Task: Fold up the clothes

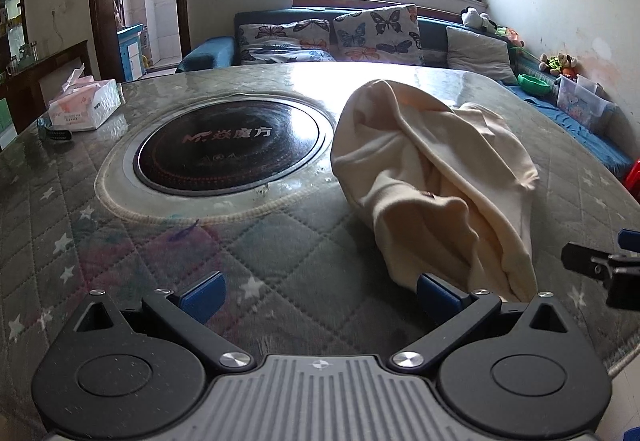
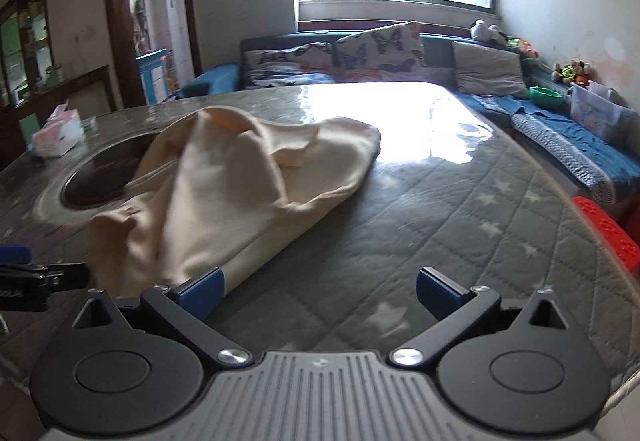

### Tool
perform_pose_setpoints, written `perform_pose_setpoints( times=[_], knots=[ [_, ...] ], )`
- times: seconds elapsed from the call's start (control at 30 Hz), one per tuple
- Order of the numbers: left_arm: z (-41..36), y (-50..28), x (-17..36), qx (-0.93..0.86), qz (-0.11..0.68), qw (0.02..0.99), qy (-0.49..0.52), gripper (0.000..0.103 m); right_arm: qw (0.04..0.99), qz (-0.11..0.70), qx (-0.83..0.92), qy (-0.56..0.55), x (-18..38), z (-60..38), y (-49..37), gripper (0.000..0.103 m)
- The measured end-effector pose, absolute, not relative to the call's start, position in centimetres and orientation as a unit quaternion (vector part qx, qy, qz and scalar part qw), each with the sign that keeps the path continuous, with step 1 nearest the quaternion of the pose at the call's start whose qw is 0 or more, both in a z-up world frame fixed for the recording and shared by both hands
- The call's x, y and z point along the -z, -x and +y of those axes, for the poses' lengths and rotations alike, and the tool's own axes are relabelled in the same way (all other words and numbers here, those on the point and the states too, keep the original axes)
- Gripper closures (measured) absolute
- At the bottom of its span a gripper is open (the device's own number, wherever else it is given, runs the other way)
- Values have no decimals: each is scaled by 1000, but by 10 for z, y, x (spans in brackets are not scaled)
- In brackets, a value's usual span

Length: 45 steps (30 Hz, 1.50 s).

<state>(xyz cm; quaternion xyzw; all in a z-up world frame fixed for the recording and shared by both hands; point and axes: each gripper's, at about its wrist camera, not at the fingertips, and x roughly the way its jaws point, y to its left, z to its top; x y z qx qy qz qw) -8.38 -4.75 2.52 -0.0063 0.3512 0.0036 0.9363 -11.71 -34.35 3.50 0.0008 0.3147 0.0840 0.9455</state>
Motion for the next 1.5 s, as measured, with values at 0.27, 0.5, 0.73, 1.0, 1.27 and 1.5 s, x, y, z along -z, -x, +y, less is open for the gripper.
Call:
perform_pose_setpoints(
  times=[0.27,0.5,0.73,1.0,1.27,1.5],
  knots=[
    [-54,91,-26,-7,354,935,-4,0,942,318,-107,13,-35,-331,131,0],
    [-57,92,-27,-12,361,933,-8,0,941,319,-114,19,-35,-328,135,0],
    [-59,94,-28,-11,362,932,-12,0,940,320,-115,23,-34,-326,135,0],
    [-62,94,-29,-5,364,931,-15,0,940,318,-117,26,-36,-324,134,0],
    [-62,92,-29,-5,365,931,-13,0,940,318,-118,29,-37,-323,134,0],
    [-62,91,-30,-3,365,931,-12,0,940,318,-118,30,-38,-322,132,0]
  ],
)
